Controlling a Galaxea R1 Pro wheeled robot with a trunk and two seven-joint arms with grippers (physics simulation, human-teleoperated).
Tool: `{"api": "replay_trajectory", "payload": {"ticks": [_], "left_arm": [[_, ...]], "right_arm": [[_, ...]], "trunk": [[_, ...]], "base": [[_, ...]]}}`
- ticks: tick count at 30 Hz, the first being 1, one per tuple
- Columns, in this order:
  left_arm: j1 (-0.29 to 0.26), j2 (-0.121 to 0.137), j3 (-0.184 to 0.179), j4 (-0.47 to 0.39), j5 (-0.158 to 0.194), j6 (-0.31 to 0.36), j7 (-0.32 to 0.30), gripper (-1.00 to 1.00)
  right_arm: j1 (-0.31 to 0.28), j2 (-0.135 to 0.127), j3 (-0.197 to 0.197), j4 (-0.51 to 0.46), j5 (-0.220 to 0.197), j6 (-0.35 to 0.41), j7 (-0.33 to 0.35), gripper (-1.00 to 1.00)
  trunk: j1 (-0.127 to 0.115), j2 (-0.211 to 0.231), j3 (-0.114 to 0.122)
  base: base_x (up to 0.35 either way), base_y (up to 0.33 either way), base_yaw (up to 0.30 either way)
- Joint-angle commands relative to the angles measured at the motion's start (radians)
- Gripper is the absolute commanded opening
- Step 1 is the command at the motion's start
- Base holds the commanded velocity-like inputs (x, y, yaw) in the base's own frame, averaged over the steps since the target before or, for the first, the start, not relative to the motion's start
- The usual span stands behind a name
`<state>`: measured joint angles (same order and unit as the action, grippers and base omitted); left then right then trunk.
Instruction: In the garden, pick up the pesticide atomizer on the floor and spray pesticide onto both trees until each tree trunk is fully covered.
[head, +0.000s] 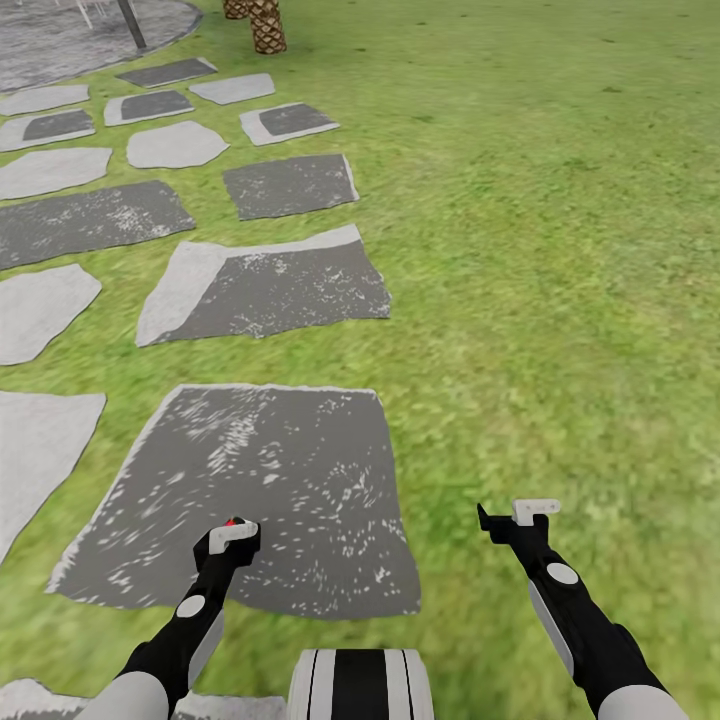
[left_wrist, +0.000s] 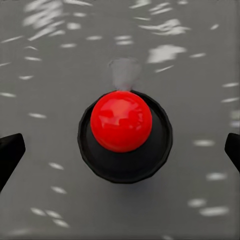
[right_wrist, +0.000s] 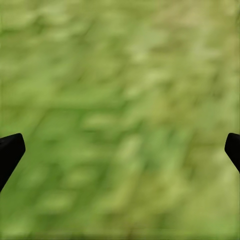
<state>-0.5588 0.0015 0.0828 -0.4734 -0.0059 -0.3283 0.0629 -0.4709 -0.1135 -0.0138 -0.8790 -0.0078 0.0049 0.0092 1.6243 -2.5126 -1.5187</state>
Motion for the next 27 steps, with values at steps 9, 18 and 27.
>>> {"api": "replay_trajectory", "payload": {"ticks": [9,18,27], "left_arm": [[0.000,0.000,0.000,0.001,0.000,0.000,0.000,1.00],[0.000,0.000,0.000,0.001,0.000,0.001,0.000,1.00],[0.000,0.000,0.000,0.000,0.000,-0.001,0.000,1.00]], "right_arm": [[0.000,0.000,0.000,0.000,0.000,0.001,0.000,1.00],[0.000,0.000,0.000,0.000,0.000,0.000,0.000,1.00],[0.000,0.000,0.000,0.000,0.000,0.000,0.000,1.00]], "trunk": [[0.000,0.000,-0.004],[0.000,0.000,-0.004],[0.000,0.000,0.000]], "base": [[0.000,0.000,0.000],[0.033,0.000,0.000],[0.006,0.000,0.000]]}}
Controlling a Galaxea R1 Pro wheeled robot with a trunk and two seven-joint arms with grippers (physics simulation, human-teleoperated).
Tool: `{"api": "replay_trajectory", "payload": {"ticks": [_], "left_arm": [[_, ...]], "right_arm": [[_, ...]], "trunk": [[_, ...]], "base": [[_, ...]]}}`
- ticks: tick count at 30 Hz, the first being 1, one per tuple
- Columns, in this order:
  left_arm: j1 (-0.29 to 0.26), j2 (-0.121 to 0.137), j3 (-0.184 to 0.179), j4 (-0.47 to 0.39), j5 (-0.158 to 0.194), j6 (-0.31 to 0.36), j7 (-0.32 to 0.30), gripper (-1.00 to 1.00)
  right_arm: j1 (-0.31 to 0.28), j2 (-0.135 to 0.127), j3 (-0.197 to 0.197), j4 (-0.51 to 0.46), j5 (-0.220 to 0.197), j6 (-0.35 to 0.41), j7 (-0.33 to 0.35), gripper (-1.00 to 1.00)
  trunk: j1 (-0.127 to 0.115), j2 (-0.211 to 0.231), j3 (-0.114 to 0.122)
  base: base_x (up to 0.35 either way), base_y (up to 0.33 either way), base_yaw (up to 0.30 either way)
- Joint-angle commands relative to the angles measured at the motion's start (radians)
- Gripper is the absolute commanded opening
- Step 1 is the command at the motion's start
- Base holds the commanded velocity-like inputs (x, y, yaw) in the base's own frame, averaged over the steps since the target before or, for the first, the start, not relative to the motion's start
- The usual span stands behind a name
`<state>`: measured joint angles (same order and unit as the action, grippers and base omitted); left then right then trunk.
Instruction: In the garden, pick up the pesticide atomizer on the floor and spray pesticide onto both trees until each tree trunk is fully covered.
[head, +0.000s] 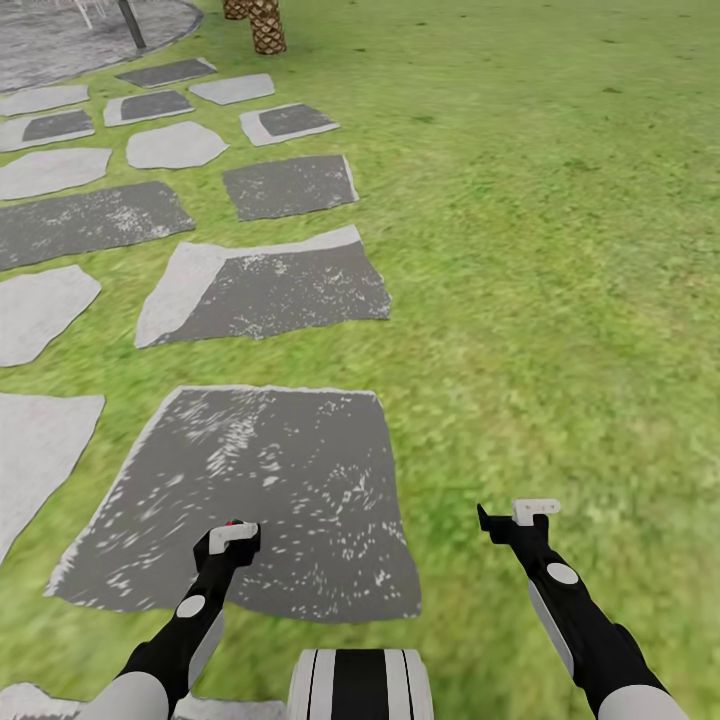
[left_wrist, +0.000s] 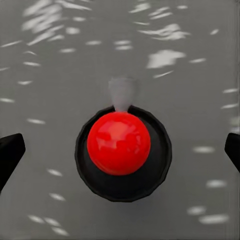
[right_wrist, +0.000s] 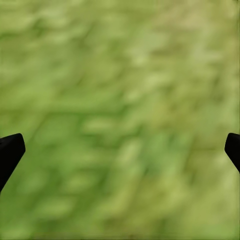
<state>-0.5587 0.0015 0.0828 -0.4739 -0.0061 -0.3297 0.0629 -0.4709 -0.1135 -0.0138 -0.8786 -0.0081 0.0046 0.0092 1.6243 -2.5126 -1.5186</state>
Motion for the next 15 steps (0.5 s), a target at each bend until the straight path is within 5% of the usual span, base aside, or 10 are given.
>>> {"api": "replay_trajectory", "payload": {"ticks": [1,10,11,15], "left_arm": [[0.000,0.000,0.000,0.000,0.000,0.000,0.000,1.00],[0.000,0.000,0.000,0.000,0.000,0.001,0.000,1.00],[0.000,-0.001,0.000,0.000,0.000,0.001,0.000,-1.00],[-0.001,0.000,0.000,0.000,0.001,0.001,0.000,-1.00]], "right_arm": [[0.000,0.000,0.000,0.000,0.000,0.000,0.000,1.00],[0.000,0.000,0.000,0.000,0.000,0.000,0.000,1.00],[0.000,0.000,0.000,0.000,0.000,0.000,0.000,1.00],[0.000,0.000,0.000,0.000,0.000,0.000,0.000,1.00]], "trunk": [[0.000,0.000,0.000],[0.000,0.000,0.001],[0.000,0.000,0.001],[0.000,0.000,0.001]], "base": [[0.000,0.000,0.000],[0.000,0.000,0.000],[0.000,0.000,0.000],[0.000,0.000,0.000]]}}
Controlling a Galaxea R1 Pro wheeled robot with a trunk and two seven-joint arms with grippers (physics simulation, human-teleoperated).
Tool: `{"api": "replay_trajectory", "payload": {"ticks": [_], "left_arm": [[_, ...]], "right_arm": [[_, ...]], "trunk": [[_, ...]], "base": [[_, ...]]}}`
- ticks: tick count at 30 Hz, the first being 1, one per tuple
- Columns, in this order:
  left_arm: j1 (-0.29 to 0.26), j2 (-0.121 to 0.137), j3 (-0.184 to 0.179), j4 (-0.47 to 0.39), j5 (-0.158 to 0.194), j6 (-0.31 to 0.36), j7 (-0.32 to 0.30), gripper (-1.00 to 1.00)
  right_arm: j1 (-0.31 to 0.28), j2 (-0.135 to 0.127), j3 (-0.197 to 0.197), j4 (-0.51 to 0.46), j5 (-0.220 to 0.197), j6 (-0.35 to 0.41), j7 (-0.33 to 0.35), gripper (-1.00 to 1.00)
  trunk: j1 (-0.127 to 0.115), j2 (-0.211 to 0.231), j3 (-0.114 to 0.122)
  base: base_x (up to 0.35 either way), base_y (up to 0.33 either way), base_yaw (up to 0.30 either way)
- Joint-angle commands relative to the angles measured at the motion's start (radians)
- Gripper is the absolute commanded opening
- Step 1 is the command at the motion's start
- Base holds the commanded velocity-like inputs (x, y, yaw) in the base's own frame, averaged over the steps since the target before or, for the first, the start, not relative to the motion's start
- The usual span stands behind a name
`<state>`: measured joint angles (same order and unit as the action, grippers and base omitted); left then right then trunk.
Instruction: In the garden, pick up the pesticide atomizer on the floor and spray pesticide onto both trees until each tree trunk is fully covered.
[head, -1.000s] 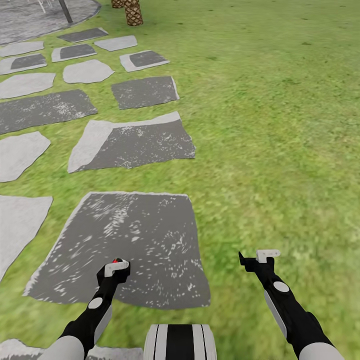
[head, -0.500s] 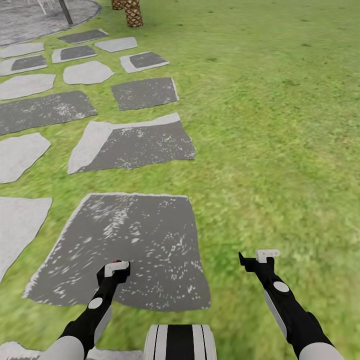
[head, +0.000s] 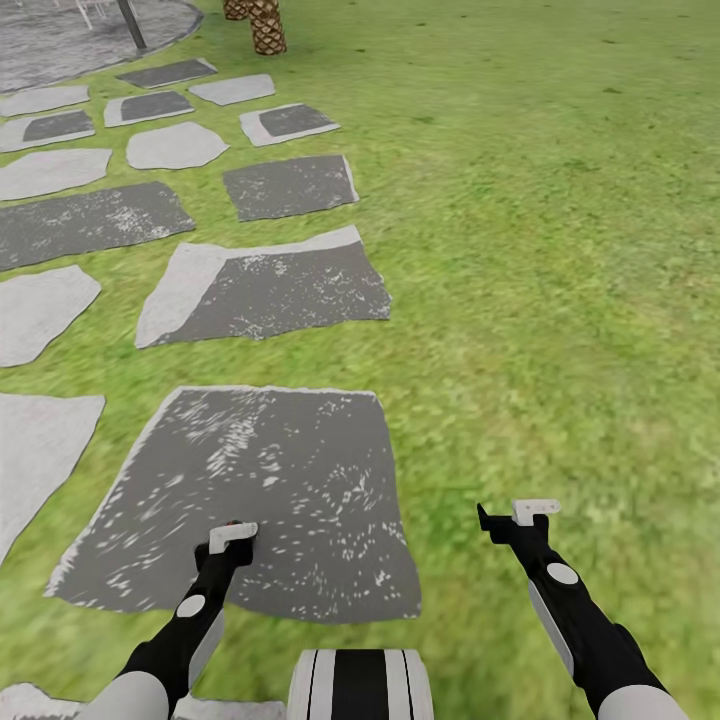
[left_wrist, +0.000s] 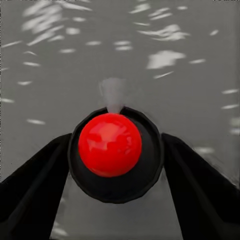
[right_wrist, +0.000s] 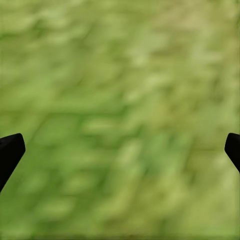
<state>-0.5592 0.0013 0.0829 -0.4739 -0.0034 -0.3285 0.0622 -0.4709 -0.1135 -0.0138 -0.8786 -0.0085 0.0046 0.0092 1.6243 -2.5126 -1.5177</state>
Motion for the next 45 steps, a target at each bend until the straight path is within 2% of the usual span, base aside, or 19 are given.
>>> {"api": "replay_trajectory", "payload": {"ticks": [1,29,45], "left_arm": [[0.000,0.000,0.000,0.000,-0.002,0.000,0.001,-1.00],[0.001,-0.001,0.000,0.000,-0.002,-0.001,-0.001,-1.00],[0.001,-0.002,-0.001,0.000,-0.001,0.000,-0.002,-1.00]], "right_arm": [[0.000,0.000,0.000,0.000,0.000,0.000,0.000,1.00],[0.000,0.000,0.000,0.001,0.001,0.000,0.000,1.00],[0.000,0.000,0.000,0.001,0.000,0.000,0.000,1.00]], "trunk": [[0.000,0.000,0.000],[0.000,0.000,0.000],[-0.007,0.004,0.062]], "base": [[0.000,0.000,0.000],[0.000,0.000,0.000],[0.000,0.000,0.000]]}}
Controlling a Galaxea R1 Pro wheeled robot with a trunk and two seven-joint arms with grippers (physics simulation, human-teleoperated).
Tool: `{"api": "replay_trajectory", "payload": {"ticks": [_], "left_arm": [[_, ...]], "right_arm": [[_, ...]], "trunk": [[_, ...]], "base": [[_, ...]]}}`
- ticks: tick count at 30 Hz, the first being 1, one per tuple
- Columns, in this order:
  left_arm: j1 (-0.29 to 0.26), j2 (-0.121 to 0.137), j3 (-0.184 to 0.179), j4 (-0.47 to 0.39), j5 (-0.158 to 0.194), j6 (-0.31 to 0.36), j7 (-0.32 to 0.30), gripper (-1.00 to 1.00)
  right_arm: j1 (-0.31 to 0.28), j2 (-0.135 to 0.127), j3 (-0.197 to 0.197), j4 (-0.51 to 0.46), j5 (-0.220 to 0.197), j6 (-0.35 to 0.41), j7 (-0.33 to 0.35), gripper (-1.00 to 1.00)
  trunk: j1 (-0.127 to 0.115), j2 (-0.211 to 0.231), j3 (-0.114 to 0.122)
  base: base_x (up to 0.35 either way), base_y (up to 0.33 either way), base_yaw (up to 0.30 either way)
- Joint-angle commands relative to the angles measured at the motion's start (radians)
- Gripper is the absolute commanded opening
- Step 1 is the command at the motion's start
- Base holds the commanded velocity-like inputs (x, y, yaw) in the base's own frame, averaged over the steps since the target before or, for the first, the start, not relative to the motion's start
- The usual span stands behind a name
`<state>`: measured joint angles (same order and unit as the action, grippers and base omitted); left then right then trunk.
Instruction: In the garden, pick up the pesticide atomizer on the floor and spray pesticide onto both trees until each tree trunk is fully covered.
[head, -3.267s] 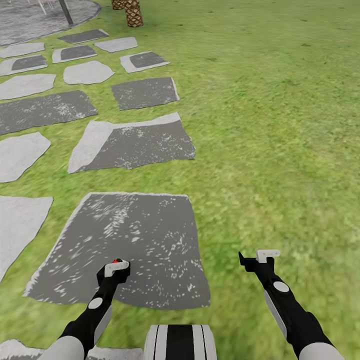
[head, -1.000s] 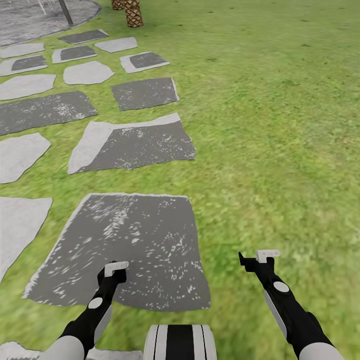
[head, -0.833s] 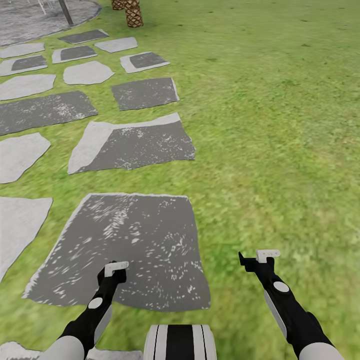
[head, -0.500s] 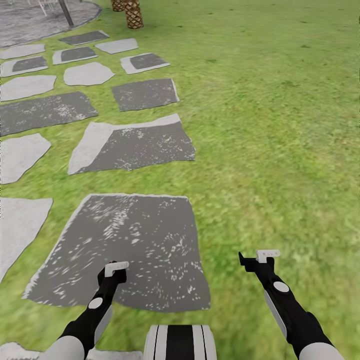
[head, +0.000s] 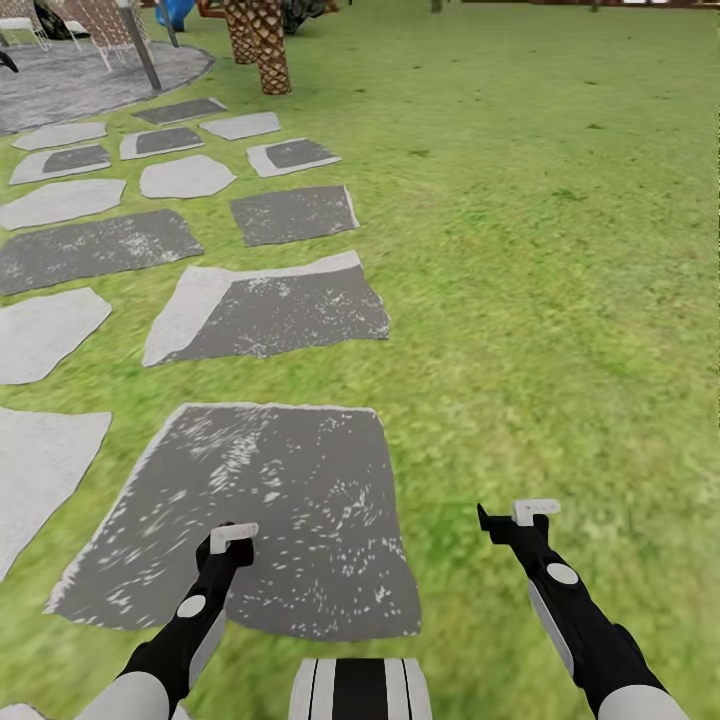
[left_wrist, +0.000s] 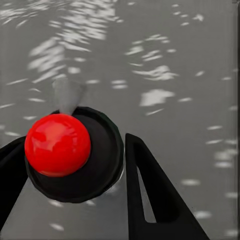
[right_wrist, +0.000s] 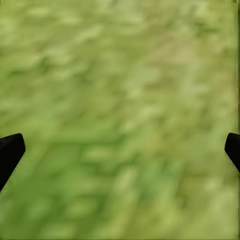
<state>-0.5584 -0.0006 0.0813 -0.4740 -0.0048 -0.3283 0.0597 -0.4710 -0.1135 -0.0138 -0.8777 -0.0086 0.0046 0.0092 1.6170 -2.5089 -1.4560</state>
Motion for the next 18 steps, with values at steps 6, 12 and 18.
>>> {"api": "replay_trajectory", "payload": {"ticks": [6,12,18], "left_arm": [[-0.001,-0.001,-0.001,0.000,-0.001,0.006,-0.002,-1.00],[-0.003,-0.013,-0.009,-0.009,-0.002,0.020,-0.004,-1.00],[-0.003,-0.014,-0.009,-0.014,0.000,0.068,-0.002,-1.00]], "right_arm": [[0.000,0.000,0.001,-0.001,0.001,0.000,0.000,1.00],[0.000,0.000,0.002,-0.004,0.001,0.001,-0.001,1.00],[0.000,0.000,0.002,-0.004,0.000,0.000,-0.001,1.00]], "trunk": [[-0.003,0.001,0.023],[-0.005,0.003,0.047],[-0.008,0.004,0.070]], "base": [[0.000,0.000,0.000],[0.000,0.000,0.000],[0.000,0.000,0.000]]}}
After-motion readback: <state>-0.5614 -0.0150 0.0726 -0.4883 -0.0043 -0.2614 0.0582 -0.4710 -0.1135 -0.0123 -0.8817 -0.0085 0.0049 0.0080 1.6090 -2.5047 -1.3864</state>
